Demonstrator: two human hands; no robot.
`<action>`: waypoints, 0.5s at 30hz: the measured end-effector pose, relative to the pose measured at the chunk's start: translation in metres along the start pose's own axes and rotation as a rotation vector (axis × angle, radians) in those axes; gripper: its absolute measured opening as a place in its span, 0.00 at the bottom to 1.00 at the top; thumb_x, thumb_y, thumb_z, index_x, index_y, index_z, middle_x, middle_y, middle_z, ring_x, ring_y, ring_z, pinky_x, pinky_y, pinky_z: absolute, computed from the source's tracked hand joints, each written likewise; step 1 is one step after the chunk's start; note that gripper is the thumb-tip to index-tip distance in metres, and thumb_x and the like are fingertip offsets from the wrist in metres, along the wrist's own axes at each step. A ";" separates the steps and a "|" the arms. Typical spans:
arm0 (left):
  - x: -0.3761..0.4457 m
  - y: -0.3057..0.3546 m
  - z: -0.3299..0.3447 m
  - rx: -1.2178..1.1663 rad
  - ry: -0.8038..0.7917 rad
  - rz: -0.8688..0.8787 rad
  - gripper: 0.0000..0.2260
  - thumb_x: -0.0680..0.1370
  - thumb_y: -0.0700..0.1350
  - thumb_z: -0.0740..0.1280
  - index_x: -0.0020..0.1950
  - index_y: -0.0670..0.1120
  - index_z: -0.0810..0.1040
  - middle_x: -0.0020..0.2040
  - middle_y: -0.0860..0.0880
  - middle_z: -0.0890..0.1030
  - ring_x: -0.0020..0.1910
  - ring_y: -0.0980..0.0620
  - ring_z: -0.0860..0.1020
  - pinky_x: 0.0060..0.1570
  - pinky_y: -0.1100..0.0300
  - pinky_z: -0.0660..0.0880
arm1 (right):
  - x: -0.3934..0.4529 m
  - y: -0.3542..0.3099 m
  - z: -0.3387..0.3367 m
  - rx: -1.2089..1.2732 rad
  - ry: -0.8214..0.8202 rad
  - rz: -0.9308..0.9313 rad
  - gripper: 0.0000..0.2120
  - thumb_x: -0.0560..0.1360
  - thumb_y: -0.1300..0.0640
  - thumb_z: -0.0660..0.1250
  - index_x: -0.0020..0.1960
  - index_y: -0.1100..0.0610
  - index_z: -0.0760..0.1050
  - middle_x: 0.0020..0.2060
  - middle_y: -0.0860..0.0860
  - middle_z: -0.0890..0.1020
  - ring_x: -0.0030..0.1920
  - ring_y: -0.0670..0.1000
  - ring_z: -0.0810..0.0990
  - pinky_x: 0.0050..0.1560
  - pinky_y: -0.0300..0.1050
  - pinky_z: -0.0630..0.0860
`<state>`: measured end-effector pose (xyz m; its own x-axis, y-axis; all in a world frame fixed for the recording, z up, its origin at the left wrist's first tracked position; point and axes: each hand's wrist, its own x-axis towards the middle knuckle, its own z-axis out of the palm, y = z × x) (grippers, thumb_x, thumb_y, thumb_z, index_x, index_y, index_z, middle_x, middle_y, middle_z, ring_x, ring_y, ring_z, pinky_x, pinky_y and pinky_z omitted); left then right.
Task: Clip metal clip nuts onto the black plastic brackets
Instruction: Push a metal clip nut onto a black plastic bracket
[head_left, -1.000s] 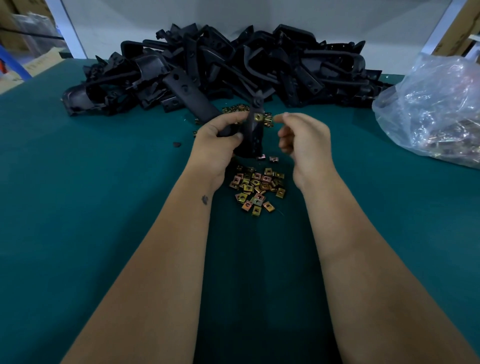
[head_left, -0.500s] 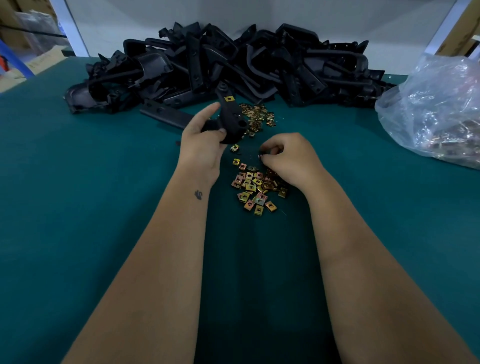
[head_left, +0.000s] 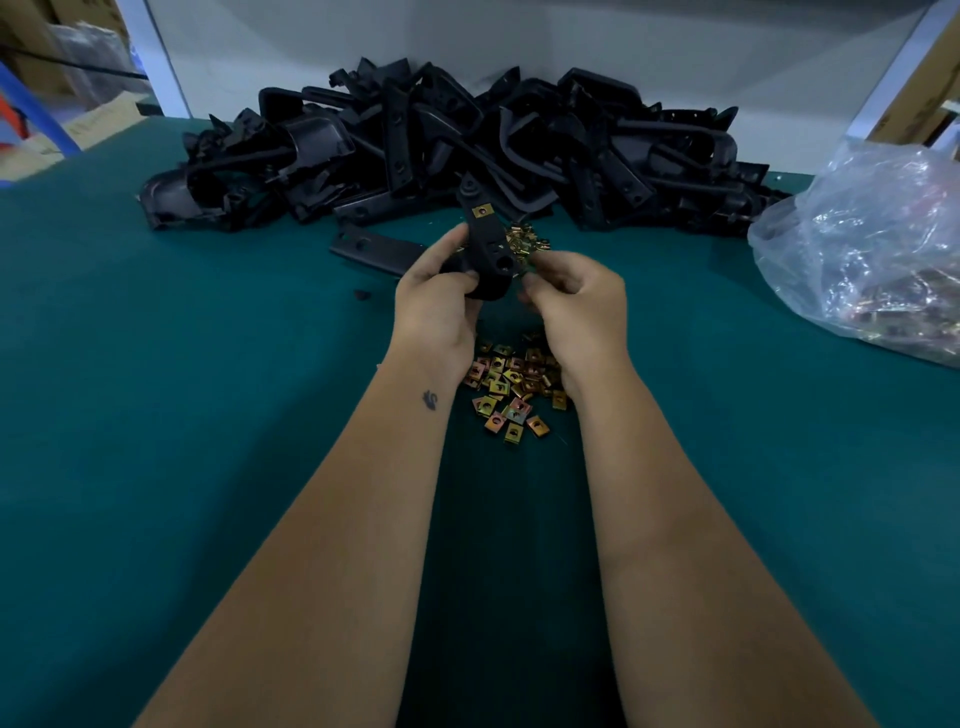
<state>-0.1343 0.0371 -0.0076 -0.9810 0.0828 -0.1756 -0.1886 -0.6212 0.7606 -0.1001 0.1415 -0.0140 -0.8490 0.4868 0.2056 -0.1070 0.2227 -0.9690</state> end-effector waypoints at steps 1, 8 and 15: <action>0.001 -0.001 0.001 -0.001 0.009 -0.007 0.22 0.79 0.24 0.54 0.65 0.41 0.78 0.63 0.39 0.80 0.61 0.44 0.79 0.58 0.58 0.78 | 0.000 0.001 0.001 0.009 0.010 0.000 0.11 0.75 0.67 0.68 0.54 0.55 0.81 0.44 0.47 0.83 0.47 0.46 0.83 0.54 0.40 0.79; 0.006 -0.002 0.000 0.072 -0.011 -0.017 0.22 0.79 0.25 0.53 0.68 0.38 0.76 0.64 0.38 0.79 0.62 0.44 0.78 0.62 0.56 0.76 | -0.007 0.000 0.006 0.162 0.096 -0.036 0.13 0.74 0.68 0.69 0.45 0.49 0.83 0.42 0.43 0.84 0.46 0.39 0.82 0.49 0.33 0.77; -0.002 0.003 -0.004 -0.030 -0.074 -0.063 0.17 0.80 0.33 0.59 0.66 0.39 0.78 0.56 0.41 0.81 0.54 0.47 0.79 0.54 0.58 0.78 | -0.011 -0.005 0.010 0.308 0.015 0.011 0.11 0.74 0.70 0.68 0.49 0.56 0.83 0.48 0.53 0.86 0.52 0.50 0.84 0.58 0.47 0.80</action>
<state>-0.1330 0.0325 -0.0074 -0.9681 0.1793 -0.1753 -0.2499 -0.6358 0.7302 -0.0953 0.1267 -0.0132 -0.8436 0.5003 0.1950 -0.2521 -0.0483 -0.9665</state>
